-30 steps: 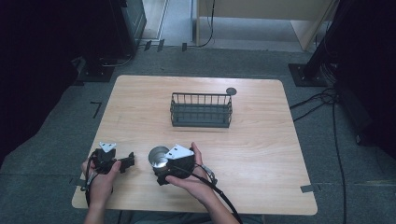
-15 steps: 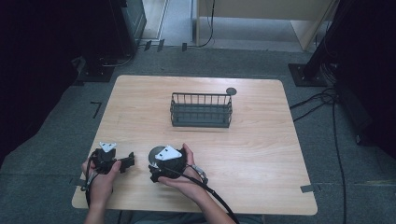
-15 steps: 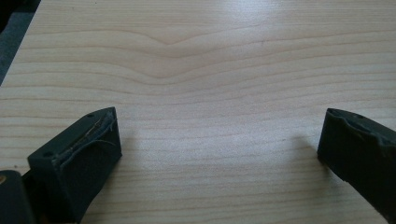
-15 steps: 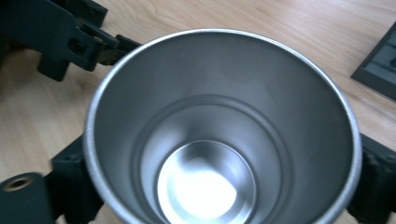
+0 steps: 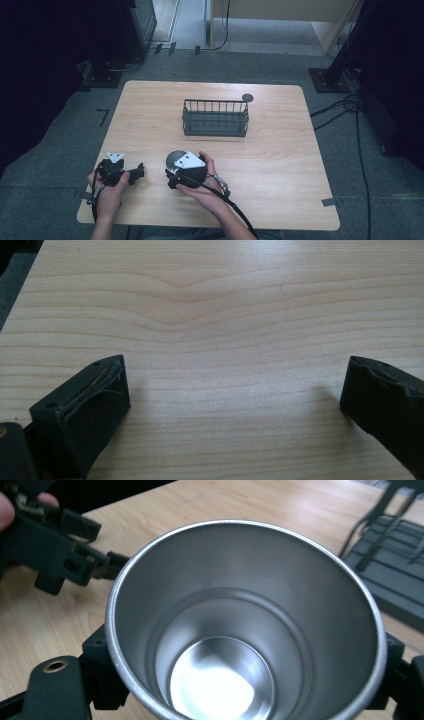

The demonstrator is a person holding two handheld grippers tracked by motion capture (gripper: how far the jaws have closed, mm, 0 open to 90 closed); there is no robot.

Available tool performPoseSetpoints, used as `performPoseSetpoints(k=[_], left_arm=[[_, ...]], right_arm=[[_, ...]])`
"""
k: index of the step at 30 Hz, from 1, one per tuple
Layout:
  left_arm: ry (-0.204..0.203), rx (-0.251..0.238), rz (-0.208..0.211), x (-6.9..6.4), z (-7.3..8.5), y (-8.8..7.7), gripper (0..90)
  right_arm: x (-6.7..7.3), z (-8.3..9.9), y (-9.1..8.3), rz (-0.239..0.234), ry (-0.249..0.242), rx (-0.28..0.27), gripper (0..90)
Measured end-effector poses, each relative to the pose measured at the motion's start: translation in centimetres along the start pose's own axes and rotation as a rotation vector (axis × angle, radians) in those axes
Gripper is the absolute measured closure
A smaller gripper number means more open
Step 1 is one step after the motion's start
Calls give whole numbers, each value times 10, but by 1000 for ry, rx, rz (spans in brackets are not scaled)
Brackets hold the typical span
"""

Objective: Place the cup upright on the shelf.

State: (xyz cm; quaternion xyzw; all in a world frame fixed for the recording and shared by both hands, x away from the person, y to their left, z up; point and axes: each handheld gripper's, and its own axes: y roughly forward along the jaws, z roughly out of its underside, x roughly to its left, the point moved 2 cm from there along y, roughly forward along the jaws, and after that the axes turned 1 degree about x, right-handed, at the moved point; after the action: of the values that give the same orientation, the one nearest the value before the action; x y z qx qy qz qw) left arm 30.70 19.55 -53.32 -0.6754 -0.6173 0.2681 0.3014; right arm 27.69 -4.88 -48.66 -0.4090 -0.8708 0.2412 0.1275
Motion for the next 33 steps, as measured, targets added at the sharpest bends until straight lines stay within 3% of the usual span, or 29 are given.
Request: performPoseSetpoints(k=[8,26,33], left_arm=[[0,1,-3,-1,0,0,0],[1,1,-3,-1,0,0,0],[4,1,-3,-1,0,0,0]], right_arm=[[-25,-7,-17,23,47,-8,178],[-82,-23,-41,148,136,-24,179],[-97,-31,-50,187,129,-34,179]])
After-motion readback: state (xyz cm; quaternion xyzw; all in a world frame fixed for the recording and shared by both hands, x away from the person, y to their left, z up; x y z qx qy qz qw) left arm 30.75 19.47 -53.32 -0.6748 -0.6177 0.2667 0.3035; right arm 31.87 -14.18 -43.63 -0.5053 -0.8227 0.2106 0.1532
